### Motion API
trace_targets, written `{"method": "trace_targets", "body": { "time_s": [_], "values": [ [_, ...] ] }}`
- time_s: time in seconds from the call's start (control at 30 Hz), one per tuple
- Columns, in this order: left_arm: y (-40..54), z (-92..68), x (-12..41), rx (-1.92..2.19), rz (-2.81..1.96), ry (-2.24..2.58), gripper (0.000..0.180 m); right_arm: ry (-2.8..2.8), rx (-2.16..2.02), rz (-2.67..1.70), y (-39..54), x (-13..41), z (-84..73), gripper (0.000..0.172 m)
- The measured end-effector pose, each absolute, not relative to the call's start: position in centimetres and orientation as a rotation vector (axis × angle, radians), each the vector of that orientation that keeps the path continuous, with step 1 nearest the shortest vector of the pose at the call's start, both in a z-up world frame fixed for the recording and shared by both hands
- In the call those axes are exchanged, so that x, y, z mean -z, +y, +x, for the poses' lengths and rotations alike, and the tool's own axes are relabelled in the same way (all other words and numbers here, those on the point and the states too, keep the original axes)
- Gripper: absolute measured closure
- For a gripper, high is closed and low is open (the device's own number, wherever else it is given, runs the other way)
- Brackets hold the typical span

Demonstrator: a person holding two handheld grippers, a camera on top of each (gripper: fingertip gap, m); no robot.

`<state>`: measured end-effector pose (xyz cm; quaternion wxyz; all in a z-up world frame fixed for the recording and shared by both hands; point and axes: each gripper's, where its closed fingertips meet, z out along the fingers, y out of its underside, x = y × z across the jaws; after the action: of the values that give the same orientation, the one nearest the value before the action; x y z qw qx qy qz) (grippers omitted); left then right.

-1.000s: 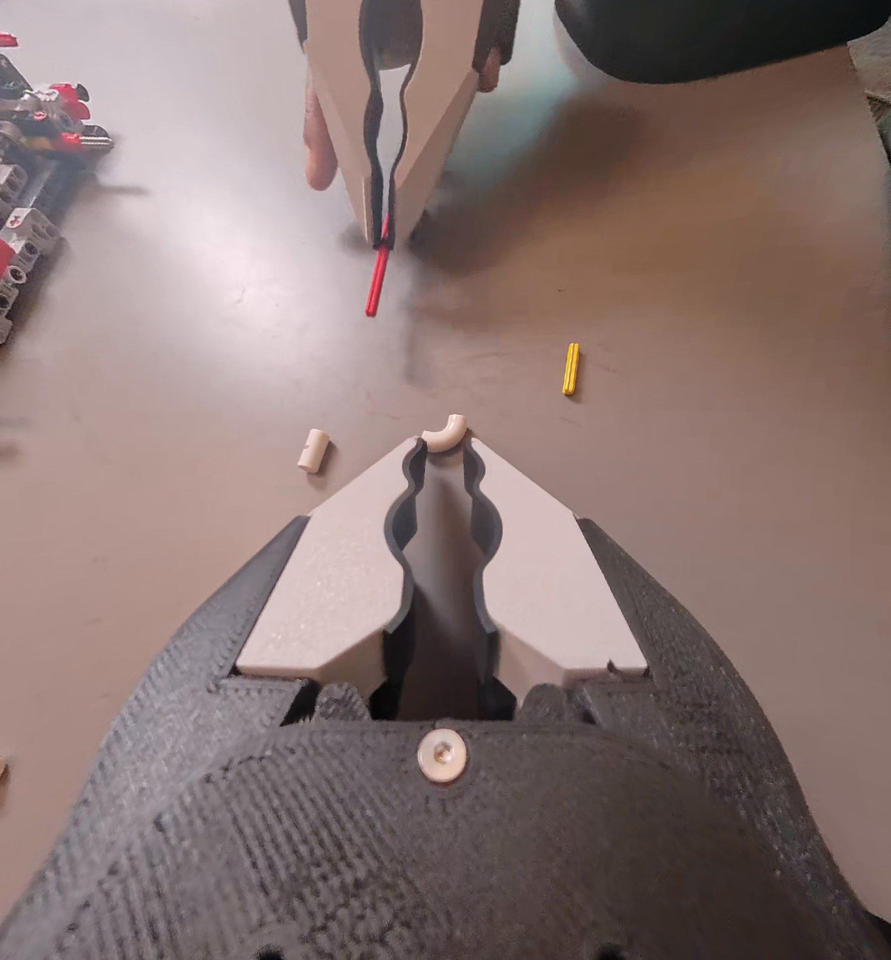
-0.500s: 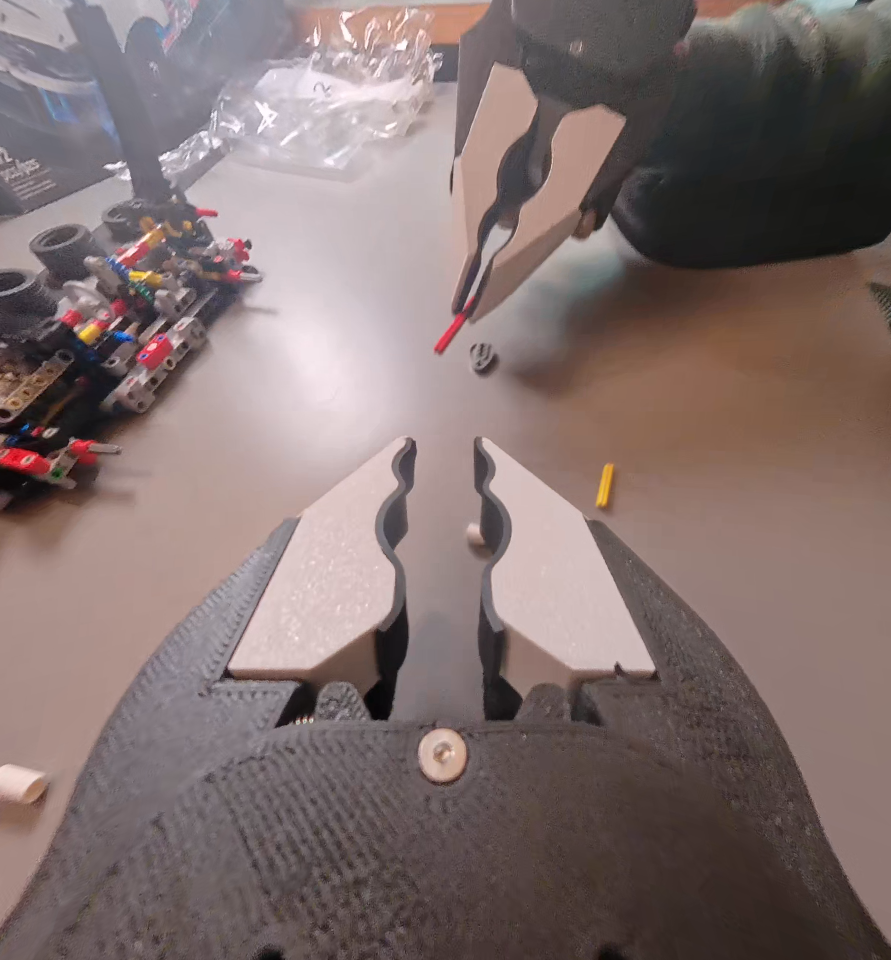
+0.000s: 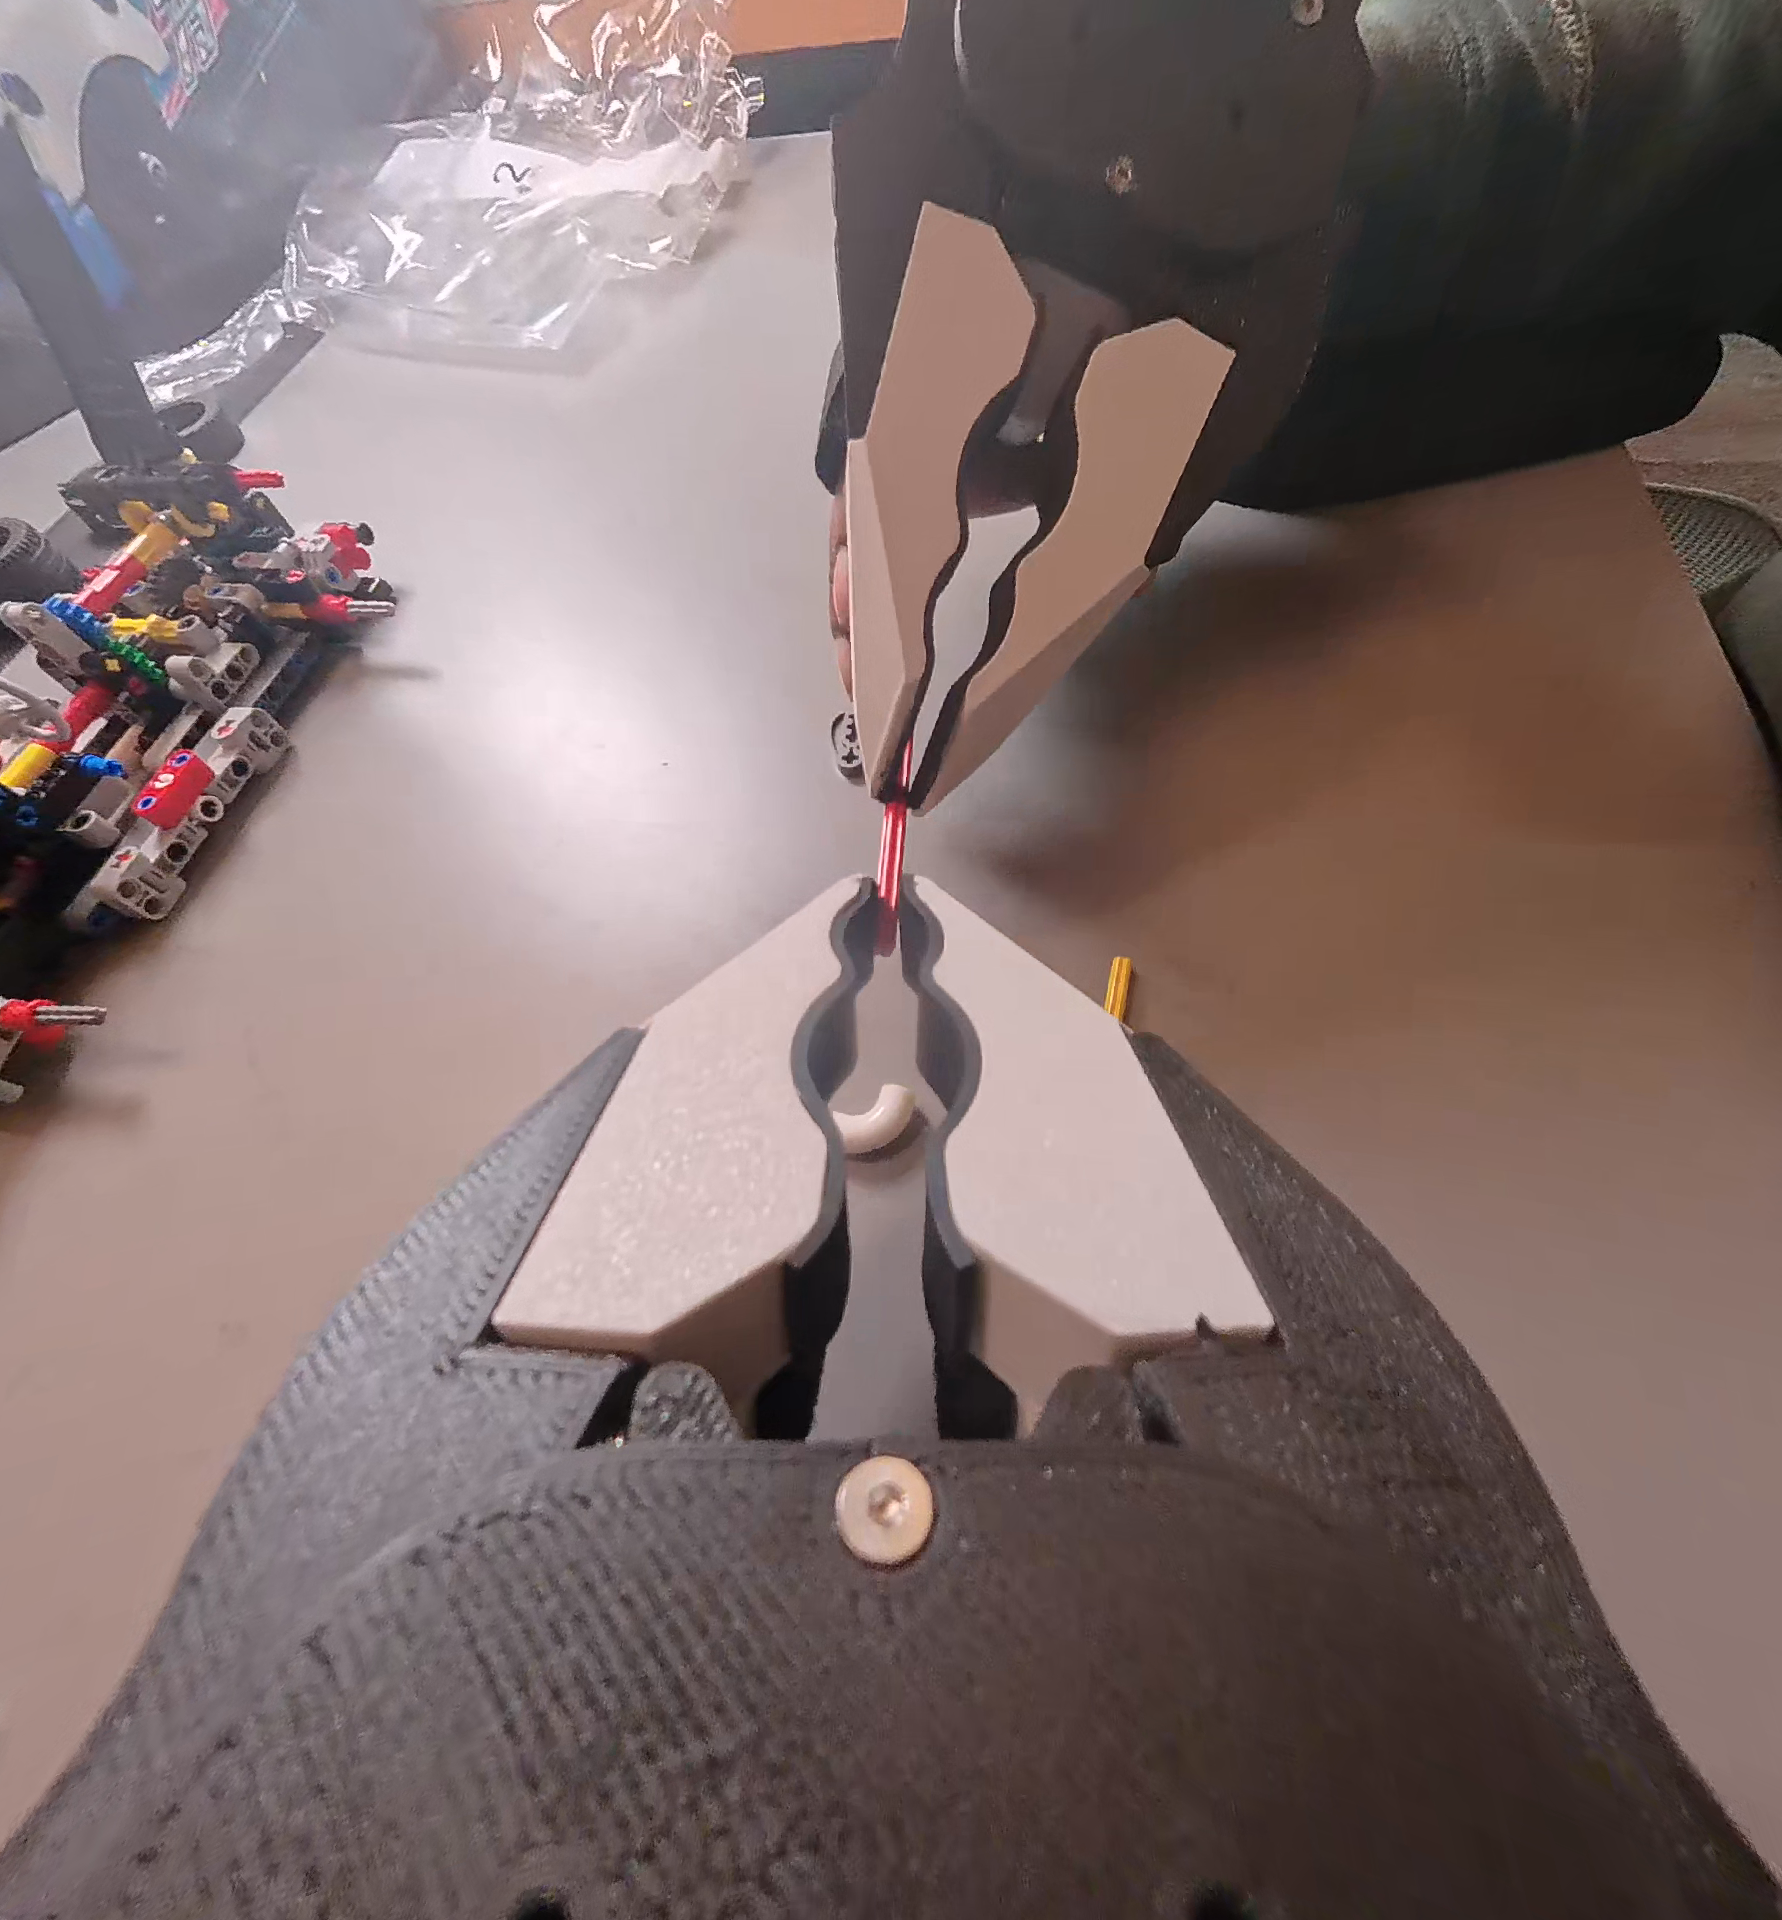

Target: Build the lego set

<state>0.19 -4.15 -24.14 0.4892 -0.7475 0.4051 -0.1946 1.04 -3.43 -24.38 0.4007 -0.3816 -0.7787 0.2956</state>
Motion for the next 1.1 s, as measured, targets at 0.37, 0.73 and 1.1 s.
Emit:
{"method": "trace_targets", "body": {
  "time_s": [0.37,0.73,1.1],
  "values": [
    [-5.1,-0.3,22.9,0.586,-1.759,0.984,0.180,-1.937,-0.807,-0.940,-3.9,24.3,0.8,0.170],
    [-4.8,-0.7,23.5,0.557,-1.799,0.963,0.180,-1.953,-0.779,-0.963,-3.8,24.6,0.7,0.171],
    [-5.4,-3.3,28.3,0.337,-2.114,1.040,0.150,-1.955,-0.614,-1.053,0.2,25.9,1.6,0.171]
  ]
}}
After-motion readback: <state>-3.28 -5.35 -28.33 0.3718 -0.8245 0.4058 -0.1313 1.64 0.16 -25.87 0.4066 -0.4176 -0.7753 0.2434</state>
